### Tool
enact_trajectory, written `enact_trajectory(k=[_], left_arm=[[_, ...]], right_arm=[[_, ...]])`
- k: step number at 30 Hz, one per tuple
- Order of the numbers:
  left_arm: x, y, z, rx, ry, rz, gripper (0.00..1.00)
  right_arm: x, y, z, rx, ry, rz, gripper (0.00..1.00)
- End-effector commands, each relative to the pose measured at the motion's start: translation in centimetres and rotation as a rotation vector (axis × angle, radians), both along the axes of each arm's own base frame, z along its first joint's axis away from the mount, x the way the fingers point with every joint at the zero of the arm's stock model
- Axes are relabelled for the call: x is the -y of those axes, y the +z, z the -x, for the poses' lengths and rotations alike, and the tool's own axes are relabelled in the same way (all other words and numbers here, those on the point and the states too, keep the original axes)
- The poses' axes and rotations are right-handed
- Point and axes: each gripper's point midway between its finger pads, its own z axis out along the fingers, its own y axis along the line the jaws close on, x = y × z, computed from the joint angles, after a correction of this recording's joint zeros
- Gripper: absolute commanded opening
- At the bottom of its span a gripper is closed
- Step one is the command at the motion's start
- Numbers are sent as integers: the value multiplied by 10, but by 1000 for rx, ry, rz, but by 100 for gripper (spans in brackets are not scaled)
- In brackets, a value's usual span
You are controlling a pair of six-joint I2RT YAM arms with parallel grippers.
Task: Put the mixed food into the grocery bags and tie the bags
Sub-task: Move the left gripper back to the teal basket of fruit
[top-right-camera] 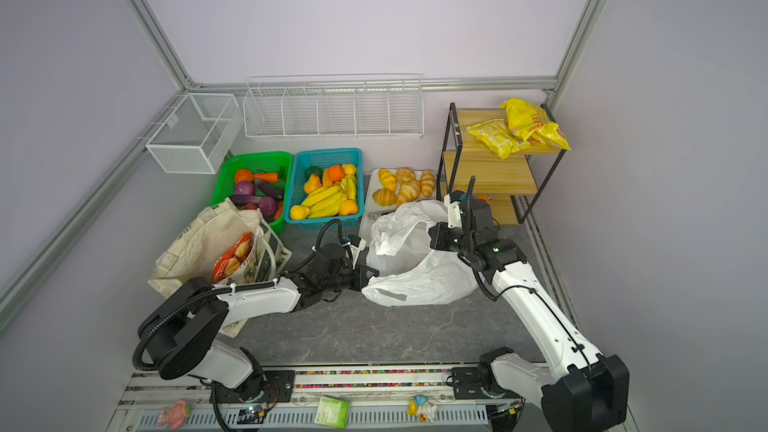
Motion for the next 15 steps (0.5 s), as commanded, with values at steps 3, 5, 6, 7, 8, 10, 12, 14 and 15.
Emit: enact_trajectory(k=[3,5,6,7,8,10,12,14,15], left_arm=[[27,116,38,96,-250,291,0],[33,140,51,64,-327,376,0],[36,149,54,59,-352,413,0],[38,152,54,52,-358,434,0],[39,154,51,45,-357,451,0],[38,154,42,21,-343,469,0],[33,148,29,7,-305,460,15],[20,140,11,12,-241,420,33],[8,135,-1,22,-188,384,40]], right_arm=[[43,20,13,37,10,317,6],[51,26,17,48,-3,361,6],[53,29,18,55,-4,369,6],[55,31,18,59,-11,373,6],[56,31,18,60,-13,379,6],[57,30,17,59,-15,390,6],[59,28,16,53,-21,406,6],[61,26,14,51,-28,419,6],[62,26,13,54,-34,424,6]])
